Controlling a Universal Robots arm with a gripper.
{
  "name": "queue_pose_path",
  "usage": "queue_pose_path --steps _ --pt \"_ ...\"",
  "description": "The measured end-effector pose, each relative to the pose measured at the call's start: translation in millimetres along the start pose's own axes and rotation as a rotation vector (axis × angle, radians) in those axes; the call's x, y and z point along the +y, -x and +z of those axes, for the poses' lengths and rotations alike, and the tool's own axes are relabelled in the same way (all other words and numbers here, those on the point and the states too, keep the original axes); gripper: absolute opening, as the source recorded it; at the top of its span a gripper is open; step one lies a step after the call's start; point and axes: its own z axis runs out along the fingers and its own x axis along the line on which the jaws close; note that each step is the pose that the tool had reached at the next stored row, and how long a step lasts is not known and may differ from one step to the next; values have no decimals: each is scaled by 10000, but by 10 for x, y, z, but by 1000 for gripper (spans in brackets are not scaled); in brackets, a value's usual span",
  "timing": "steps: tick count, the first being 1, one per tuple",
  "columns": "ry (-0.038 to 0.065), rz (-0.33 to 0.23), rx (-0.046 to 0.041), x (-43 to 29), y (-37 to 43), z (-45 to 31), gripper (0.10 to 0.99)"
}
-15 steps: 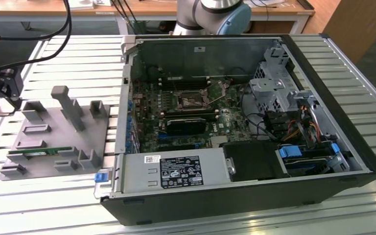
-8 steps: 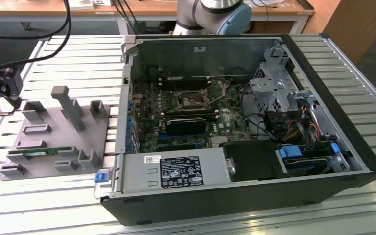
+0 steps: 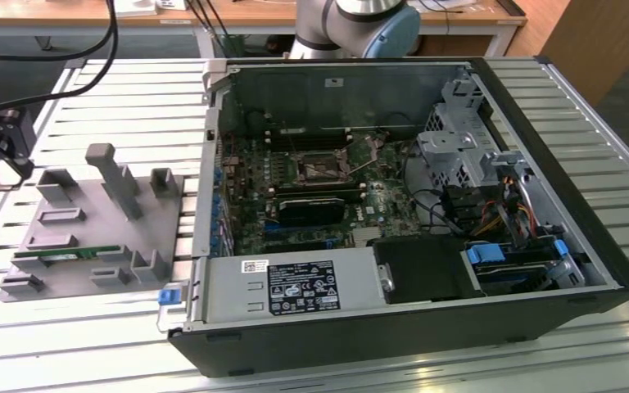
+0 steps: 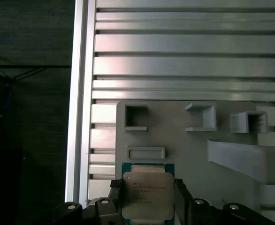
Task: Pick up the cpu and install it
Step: 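Pick up the cpu and move it towards the insertion slot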
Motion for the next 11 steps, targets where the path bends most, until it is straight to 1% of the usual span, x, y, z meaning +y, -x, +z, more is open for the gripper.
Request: queue_pose_path --steps 11 --pt "0 1 1 6 -2 -53 529"
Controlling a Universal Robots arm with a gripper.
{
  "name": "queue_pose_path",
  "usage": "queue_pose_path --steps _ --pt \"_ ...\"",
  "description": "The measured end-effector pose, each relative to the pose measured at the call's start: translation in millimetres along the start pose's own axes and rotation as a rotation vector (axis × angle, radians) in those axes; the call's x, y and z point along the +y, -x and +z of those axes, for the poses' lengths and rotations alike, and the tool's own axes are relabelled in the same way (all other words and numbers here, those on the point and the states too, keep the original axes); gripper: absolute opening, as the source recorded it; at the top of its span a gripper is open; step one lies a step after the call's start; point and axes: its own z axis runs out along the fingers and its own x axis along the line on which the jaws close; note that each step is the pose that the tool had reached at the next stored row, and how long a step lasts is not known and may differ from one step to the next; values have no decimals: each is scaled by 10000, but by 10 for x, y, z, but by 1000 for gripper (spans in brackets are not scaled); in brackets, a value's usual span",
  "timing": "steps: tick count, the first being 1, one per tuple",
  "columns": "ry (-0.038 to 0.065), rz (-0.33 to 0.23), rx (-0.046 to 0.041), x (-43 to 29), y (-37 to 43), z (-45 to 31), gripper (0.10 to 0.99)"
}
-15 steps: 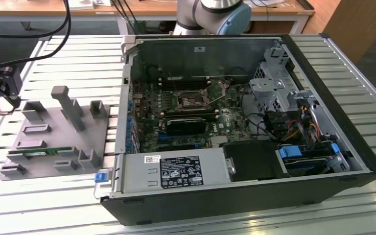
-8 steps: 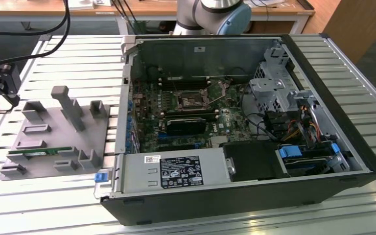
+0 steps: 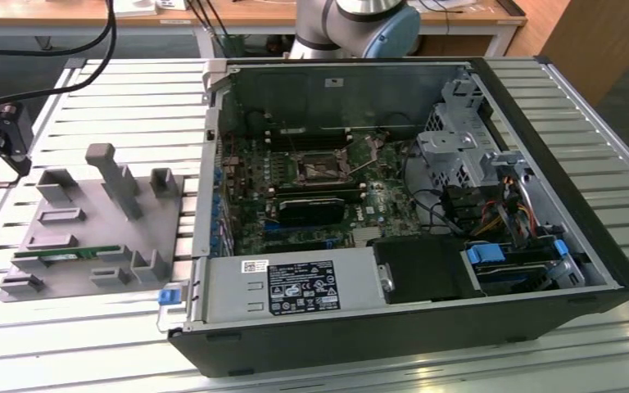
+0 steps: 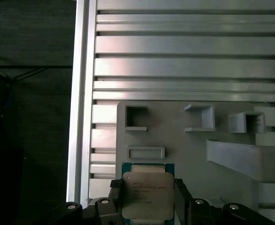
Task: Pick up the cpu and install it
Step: 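Pick up the cpu and move it towards the insertion slot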
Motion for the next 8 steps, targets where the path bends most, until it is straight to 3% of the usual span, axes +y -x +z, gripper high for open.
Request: queue_pose_path --steps 8 --pt "1 0 -1 6 -2 -58 529"
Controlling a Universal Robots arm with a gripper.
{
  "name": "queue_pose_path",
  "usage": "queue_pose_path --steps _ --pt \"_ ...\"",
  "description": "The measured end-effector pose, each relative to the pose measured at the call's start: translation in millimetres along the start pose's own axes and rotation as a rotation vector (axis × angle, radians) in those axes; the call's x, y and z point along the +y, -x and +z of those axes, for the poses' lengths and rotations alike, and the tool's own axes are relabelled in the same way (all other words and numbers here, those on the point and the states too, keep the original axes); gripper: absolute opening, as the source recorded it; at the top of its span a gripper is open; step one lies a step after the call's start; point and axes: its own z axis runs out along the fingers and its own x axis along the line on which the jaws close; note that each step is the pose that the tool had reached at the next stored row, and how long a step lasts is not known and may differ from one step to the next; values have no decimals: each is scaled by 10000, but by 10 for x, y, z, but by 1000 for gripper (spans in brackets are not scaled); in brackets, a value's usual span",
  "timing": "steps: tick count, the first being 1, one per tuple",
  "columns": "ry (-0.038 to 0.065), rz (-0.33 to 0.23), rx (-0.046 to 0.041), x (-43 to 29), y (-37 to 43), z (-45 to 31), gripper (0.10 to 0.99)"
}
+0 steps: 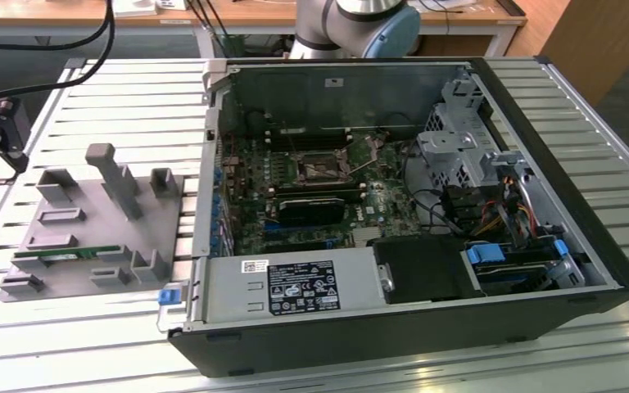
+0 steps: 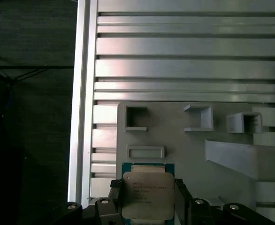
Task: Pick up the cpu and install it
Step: 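Pick up the cpu and move it towards the insertion slot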
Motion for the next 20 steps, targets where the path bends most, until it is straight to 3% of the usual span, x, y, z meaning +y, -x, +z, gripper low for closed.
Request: queue_pose_path --steps 10,20 --pt "0 0 0 15 -4 -140 529" --pt "0 0 0 42 -11 -387 529"
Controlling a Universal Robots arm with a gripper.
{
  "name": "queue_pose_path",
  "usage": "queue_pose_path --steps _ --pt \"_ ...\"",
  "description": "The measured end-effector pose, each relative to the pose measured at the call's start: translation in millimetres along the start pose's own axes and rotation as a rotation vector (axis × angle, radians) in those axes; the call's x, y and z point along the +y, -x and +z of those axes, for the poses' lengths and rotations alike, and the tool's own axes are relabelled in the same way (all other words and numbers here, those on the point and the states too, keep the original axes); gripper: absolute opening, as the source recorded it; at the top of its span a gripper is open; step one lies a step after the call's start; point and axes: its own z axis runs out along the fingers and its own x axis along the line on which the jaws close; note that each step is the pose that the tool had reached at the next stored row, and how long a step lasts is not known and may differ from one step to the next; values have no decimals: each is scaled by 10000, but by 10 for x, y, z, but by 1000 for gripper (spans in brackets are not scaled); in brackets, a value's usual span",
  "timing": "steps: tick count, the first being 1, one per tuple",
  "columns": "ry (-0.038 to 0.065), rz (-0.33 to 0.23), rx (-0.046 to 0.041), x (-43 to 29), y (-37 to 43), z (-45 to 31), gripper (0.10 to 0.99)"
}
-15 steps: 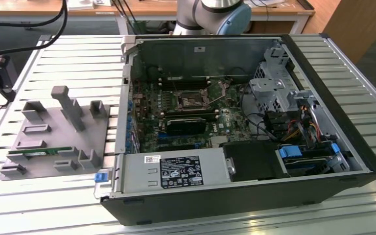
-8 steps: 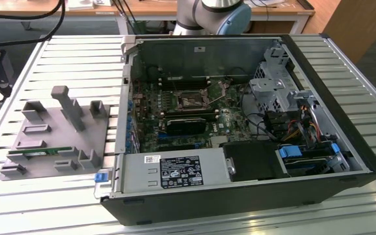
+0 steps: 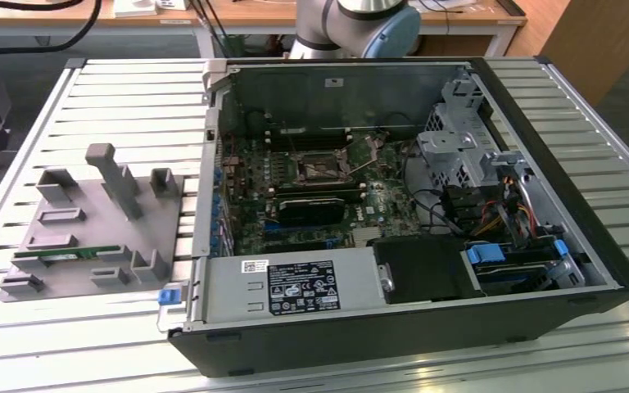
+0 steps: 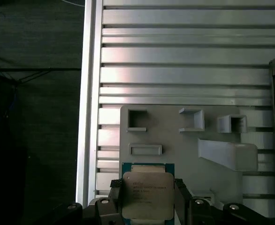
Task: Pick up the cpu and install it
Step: 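Pick up the cpu and move it towards the insertion slot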
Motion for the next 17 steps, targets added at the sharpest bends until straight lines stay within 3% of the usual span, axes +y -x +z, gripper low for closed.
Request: queue_pose_path --steps 17 --pt "0 -1 0 38 -10 -350 529"
